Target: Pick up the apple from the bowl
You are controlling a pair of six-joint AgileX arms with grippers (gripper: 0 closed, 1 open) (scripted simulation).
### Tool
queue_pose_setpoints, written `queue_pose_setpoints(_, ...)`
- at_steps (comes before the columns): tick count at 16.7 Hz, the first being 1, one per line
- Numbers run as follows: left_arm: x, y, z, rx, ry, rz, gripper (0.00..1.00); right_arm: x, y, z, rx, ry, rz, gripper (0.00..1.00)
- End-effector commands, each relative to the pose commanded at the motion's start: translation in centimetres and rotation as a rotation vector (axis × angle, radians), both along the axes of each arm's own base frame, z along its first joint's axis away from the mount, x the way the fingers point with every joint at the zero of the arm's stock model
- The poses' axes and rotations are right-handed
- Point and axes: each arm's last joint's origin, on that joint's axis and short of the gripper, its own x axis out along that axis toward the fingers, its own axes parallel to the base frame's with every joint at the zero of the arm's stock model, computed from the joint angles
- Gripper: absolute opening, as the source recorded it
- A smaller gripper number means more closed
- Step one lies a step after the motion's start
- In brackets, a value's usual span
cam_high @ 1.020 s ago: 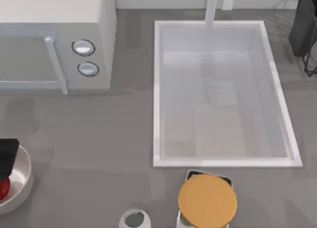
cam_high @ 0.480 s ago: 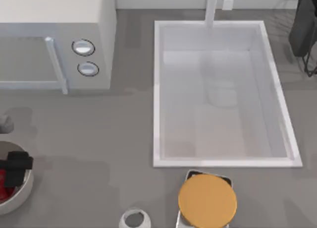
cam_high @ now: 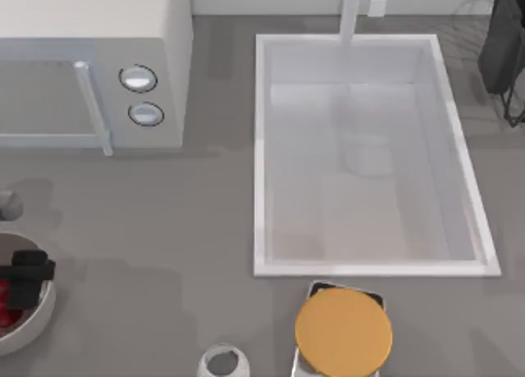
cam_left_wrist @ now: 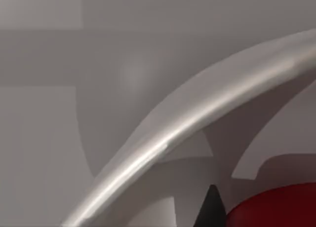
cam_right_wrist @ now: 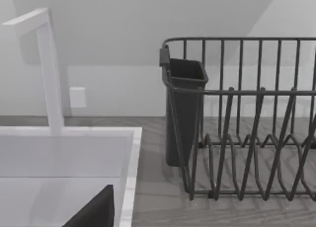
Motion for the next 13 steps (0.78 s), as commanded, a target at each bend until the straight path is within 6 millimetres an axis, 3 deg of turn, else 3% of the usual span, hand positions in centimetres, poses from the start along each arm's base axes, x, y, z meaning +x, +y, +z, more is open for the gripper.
queue_pose_setpoints(12,0.00,0.00,0.00,0.000,0.000,0.000,0.02,0.00,0.00,0.00,0.000,0.000,0.000,1.00)
queue_pose_setpoints(13,0.00,0.00,0.00,0.000,0.000,0.000,0.00,0.00,0.00,0.00,0.000,0.000,0.000,1.00)
